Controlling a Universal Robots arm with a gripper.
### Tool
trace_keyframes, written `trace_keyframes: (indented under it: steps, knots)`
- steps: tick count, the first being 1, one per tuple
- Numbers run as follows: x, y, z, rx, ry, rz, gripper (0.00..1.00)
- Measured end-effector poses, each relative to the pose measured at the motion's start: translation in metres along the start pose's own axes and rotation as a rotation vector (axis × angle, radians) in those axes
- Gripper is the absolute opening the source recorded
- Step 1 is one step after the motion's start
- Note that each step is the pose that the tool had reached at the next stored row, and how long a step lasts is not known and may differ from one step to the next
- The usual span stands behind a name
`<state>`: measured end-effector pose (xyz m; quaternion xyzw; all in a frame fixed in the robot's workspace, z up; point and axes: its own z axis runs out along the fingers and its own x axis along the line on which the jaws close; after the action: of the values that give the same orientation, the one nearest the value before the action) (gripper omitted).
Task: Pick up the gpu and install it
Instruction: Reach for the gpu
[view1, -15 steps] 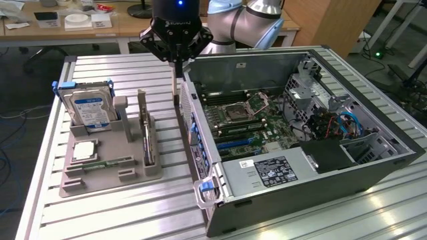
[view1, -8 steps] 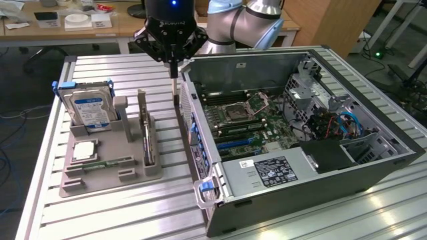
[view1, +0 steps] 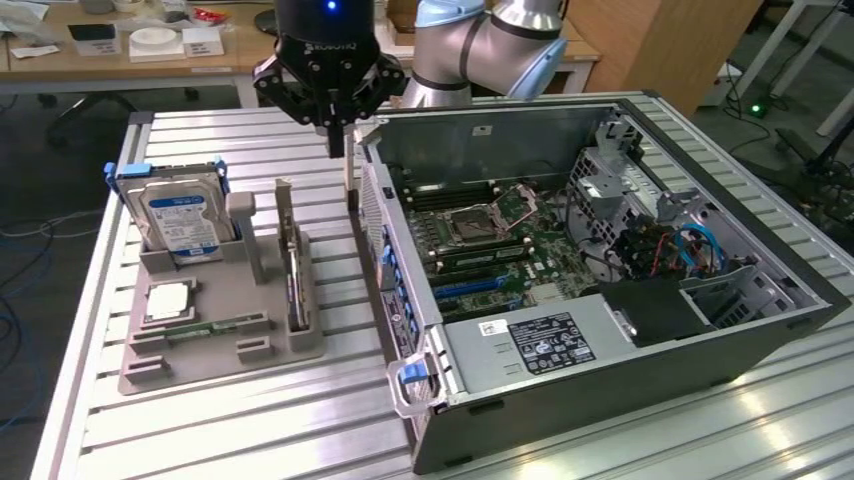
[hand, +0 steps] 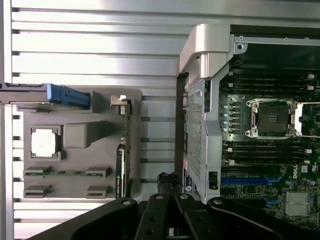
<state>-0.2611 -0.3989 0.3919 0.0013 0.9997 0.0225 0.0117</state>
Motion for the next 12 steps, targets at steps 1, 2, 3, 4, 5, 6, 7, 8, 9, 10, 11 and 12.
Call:
trace_keyframes:
  steps: [1,2,3,4,5,6,7,8,9,10,11,12]
  knots:
    - [0.001,0.0000,0.0000,0.0000,0.0000,0.000,0.11]
    - [0.003,0.0000,0.0000,0.0000,0.0000,0.000,0.11]
    - [0.005,0.0000,0.0000,-0.0001,-0.0001,-0.001,0.11]
    - [0.006,0.0000,0.0000,-0.0001,0.0000,-0.001,0.11]
    - [0.008,0.0000,0.0000,0.0000,0.0000,-0.001,0.11]
    - [0.009,-0.0001,0.0000,-0.0001,0.0000,-0.001,0.11]
    - [0.011,0.0000,0.0000,-0.0001,0.0000,-0.001,0.11]
    - [0.012,-0.0001,-0.0001,-0.0001,0.0000,-0.001,0.11]
    - [0.014,-0.0001,-0.0001,0.0000,0.0000,-0.001,0.11]
    - [0.015,-0.0001,-0.0001,0.0000,0.0000,-0.001,0.11]
    - [0.017,-0.0001,-0.0001,0.0000,0.0001,-0.001,0.11]
    - [0.018,-0.0001,-0.0001,-0.0001,0.0001,-0.002,0.11]
